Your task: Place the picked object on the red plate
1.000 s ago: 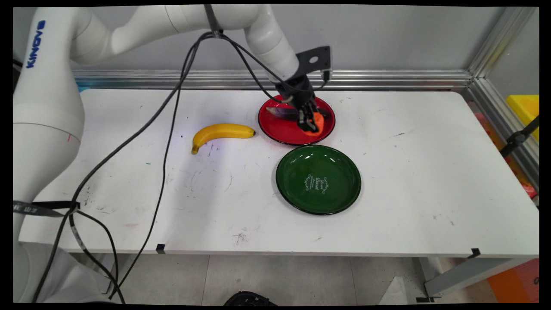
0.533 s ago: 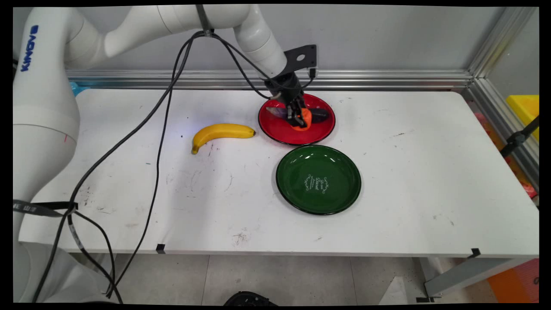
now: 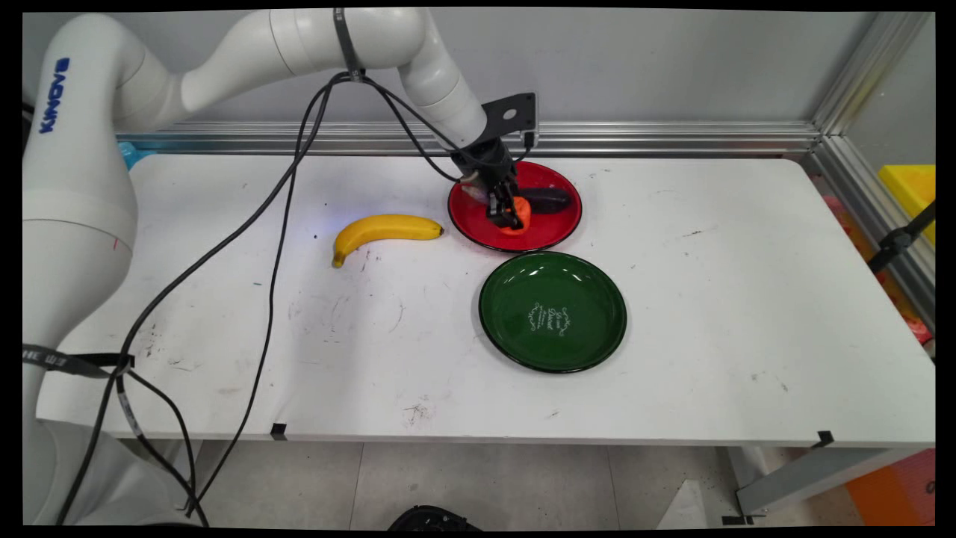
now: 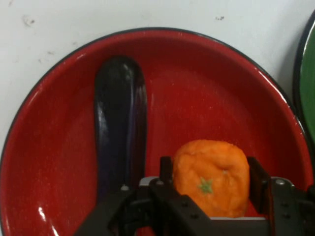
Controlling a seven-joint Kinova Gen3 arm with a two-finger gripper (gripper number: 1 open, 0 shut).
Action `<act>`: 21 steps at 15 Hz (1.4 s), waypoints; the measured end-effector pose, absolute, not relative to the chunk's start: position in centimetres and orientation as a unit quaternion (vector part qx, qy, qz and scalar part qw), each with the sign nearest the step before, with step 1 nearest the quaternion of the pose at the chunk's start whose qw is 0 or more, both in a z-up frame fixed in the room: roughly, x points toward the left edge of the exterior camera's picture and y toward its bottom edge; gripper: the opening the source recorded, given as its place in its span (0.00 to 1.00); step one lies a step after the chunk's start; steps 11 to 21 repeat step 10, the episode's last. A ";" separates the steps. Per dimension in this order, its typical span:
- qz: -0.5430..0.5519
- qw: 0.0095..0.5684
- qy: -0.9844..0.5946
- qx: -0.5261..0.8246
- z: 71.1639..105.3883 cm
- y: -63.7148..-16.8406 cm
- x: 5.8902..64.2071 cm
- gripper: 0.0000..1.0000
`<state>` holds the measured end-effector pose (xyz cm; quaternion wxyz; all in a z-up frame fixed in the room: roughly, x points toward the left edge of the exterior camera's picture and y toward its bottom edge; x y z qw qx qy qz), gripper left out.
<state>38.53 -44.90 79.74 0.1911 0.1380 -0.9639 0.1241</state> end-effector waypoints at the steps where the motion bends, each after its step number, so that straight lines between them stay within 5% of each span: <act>1: 0.123 0.192 -0.964 0.139 79.4 -44.9 38.6 0.00; 6: 0.120 0.196 -0.963 0.139 78.6 -45.1 38.8 0.00; 7: 0.120 0.198 -0.963 0.139 78.5 -45.1 38.9 1.00; 21: 0.122 0.200 -0.962 0.141 78.5 -45.4 38.8 1.00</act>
